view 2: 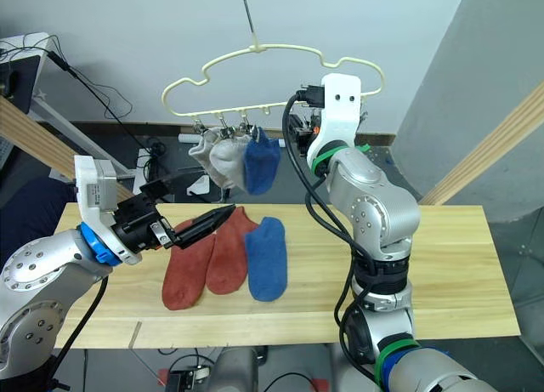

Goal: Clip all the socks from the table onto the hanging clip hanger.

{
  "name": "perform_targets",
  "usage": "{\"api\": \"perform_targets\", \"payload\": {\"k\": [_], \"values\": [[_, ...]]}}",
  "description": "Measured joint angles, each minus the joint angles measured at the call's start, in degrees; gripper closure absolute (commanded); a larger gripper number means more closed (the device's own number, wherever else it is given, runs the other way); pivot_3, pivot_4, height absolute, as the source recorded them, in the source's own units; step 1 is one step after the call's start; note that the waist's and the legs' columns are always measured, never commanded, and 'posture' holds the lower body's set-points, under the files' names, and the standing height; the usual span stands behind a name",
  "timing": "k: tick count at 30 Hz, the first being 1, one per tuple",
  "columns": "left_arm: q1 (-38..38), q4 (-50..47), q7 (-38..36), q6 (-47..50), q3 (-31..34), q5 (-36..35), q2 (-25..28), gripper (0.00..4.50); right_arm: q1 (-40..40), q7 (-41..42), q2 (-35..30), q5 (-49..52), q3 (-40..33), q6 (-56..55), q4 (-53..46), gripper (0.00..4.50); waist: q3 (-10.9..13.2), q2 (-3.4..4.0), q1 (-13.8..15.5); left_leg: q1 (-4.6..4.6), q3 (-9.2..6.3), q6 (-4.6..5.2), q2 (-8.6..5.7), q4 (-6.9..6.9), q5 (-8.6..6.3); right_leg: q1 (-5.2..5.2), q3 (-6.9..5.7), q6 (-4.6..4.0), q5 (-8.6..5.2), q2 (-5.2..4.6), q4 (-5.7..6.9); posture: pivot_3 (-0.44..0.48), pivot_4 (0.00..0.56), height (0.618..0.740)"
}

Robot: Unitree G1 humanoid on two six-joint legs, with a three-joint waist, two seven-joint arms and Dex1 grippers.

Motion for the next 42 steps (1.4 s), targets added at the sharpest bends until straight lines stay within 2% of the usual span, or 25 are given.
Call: {"api": "perform_targets", "payload": {"k": [26, 29, 32, 35, 42], "values": [[0.87, -0.80, 1.32, 0.64, 0.25, -0.13, 0.13, 0.01, -0.47, -0.82, -0.06, 1.94, 0.45, -2.70, 2.43, 2.34, -0.03, -0.01, 0.05, 0.00, -0.01, 0.00, 0.00, 0.06, 0.00, 0.00, -0.01, -0.03, 0.02, -0.01, 0.08, -0.077, 0.309, 0.740], [0.88, -0.91, 1.60, 0.65, 0.25, -0.13, 0.13, 0.00, -0.54, -0.91, -0.06, 1.96, 0.45, -2.72, 2.44, 2.83, -0.03, -0.01, 0.05, 0.00, -0.01, 0.00, 0.00, 0.08, 0.00, 0.00, -0.01, -0.03, 0.02, -0.01, 0.11, -0.078, 0.310, 0.740], [0.97, -0.92, 1.96, 0.68, 0.25, -0.20, 0.13, 0.00, -0.56, -1.21, -0.06, 1.97, 0.45, -2.74, 2.44, 3.81, -0.03, -0.01, 0.05, 0.00, -0.01, 0.00, 0.00, 0.11, 0.00, 0.01, -0.01, -0.03, 0.02, -0.01, 0.14, -0.078, 0.310, 0.740], [1.17, -1.00, 2.08, 0.69, 0.25, -0.36, 0.13, 0.00, -0.59, -1.52, -0.06, 1.97, 0.45, -2.76, 2.44, 4.39, -0.03, -0.01, 0.05, 0.00, -0.01, 0.00, 0.00, 0.17, 0.00, 0.00, -0.01, -0.03, 0.02, -0.01, 0.21, -0.078, 0.310, 0.740], [2.18, -1.23, 2.35, 1.13, 0.16, -0.31, 0.20, 0.00, -0.59, -1.63, -0.05, 1.99, 0.45, -2.77, 2.44, 4.41, -0.03, -0.01, 0.05, 0.02, -0.04, 0.00, -0.01, 0.26, 0.01, -0.01, -0.01, -0.03, 0.02, 0.00, 0.41, -0.084, 0.322, 0.740]]}}
